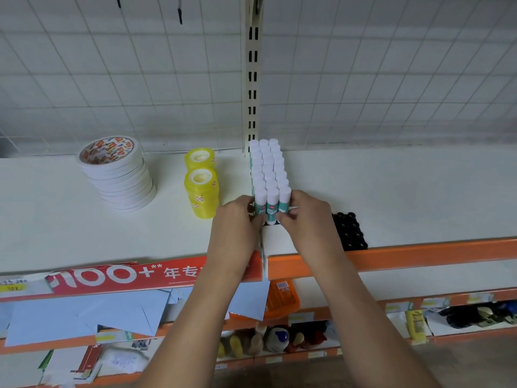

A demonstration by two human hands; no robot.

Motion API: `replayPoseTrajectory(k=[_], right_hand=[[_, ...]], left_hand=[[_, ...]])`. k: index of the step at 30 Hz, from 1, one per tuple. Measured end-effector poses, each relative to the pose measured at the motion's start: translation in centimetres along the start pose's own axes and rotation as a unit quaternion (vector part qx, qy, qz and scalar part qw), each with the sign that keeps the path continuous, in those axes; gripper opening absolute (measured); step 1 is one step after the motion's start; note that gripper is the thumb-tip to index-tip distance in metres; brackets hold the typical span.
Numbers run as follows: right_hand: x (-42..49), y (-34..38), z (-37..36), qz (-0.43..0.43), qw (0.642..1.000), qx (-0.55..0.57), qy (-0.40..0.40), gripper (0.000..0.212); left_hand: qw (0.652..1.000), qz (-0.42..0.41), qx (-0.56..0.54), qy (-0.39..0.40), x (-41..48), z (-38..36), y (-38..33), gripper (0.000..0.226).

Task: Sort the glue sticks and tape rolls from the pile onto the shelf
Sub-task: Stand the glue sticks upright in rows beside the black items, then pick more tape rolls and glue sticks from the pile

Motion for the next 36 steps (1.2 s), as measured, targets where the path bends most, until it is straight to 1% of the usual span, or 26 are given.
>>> replayPoseTrajectory(k=[2, 5, 12, 16, 20, 23, 26, 32, 36], right_hand=[[0.3, -0.2, -0.1, -0.004, 1.0, -0.001, 0.001, 0.022], [0.9, -0.3, 0.0, -0.004, 1.0, -0.011, -0.001, 0.019], [2.6, -0.6, 0.0, -0.007, 1.0, -0.017, 0.003, 0.015], [3.2, -0.7, 0.2, -0.008, 1.0, -0.019, 0.005, 0.015], [3.0, -0.9, 0.4, -0.009, 1.0, -0.029, 0.002, 0.014], [2.9, -1.3, 0.8, -0.014, 0.999, -0.037, -0.008, 0.014], [3.2, -1.2, 1.0, -0.008, 0.999, -0.033, -0.006, 0.013], [3.4, -1.2, 1.0, 0.0, 1.0, 0.005, 0.007, 0.019], [2.9, -1.4, 0.7, -0.007, 0.999, 0.024, 0.023, 0.03]], left_hand=[[1.0, 0.0, 0.008, 0.0, 0.4, 0.1, 0.0, 0.016], [1.0, -0.007, 0.021, 0.0, 1.1, 0.1, -0.1, 0.009], [1.0, -0.01, 0.013, 0.007, 2.7, 0.1, -0.3, 0.009], [1.0, -0.013, 0.01, 0.007, 3.1, 0.2, -0.3, 0.017], [1.0, -0.018, -0.002, 0.012, 3.1, -0.1, -0.4, 0.013], [0.999, -0.023, -0.013, 0.017, 3.1, -0.5, -0.7, 0.001], [1.0, -0.022, -0.012, 0.01, 3.2, -0.6, -0.9, 0.006], [1.0, -0.005, -0.006, 0.009, 3.4, -0.7, -0.8, 0.009], [1.0, -0.001, -0.011, 0.009, 3.0, -0.5, -0.8, 0.015]])
Point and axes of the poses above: each hand's wrist, its own x-axis towards the middle knuckle, its own z-axis out of the back of the hand, y = z × x, the point moved 10 cm from there along x, towards the middle knuckle, and after that the axes turned 11 degrees about y, right-handed, at the moved point
